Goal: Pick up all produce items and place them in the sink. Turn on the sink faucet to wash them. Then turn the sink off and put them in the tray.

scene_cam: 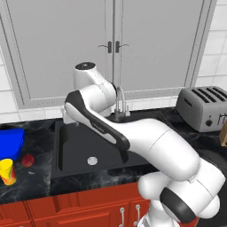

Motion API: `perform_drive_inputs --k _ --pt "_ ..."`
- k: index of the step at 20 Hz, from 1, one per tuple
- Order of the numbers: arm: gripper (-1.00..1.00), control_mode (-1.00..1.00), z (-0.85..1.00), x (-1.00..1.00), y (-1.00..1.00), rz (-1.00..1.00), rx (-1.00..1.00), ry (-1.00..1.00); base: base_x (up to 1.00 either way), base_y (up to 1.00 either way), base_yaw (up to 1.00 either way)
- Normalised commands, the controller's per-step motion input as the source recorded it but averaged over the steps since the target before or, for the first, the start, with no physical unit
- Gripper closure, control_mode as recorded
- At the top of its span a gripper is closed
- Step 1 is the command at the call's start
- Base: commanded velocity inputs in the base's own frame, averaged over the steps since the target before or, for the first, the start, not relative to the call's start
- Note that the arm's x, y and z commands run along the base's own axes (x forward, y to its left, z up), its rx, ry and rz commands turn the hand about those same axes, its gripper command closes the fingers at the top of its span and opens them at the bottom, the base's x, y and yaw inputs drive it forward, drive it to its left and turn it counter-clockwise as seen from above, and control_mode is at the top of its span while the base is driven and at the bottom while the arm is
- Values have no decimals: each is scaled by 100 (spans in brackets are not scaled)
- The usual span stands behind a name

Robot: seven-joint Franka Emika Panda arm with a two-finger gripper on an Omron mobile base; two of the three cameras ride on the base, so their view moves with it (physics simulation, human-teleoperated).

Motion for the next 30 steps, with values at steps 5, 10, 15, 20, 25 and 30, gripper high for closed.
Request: perform_drive_inputs --k 5,10,15,20,25,30 --pt "-100 -100 -32 0 52 0 7 1 0 0 0" --pt "-100 -100 -33 0 53 0 8 1 0 0 0" --pt "-100 -100 -25 0 59 0 4 9 0 0 0" --pt "-100 -100 -21 3 58 0 0 13 0 0 0" --pt "-100 -100 -32 10 49 0 0 8 0 0 0" --pt "-100 -100 -34 18 42 0 0 3 0 0 0"
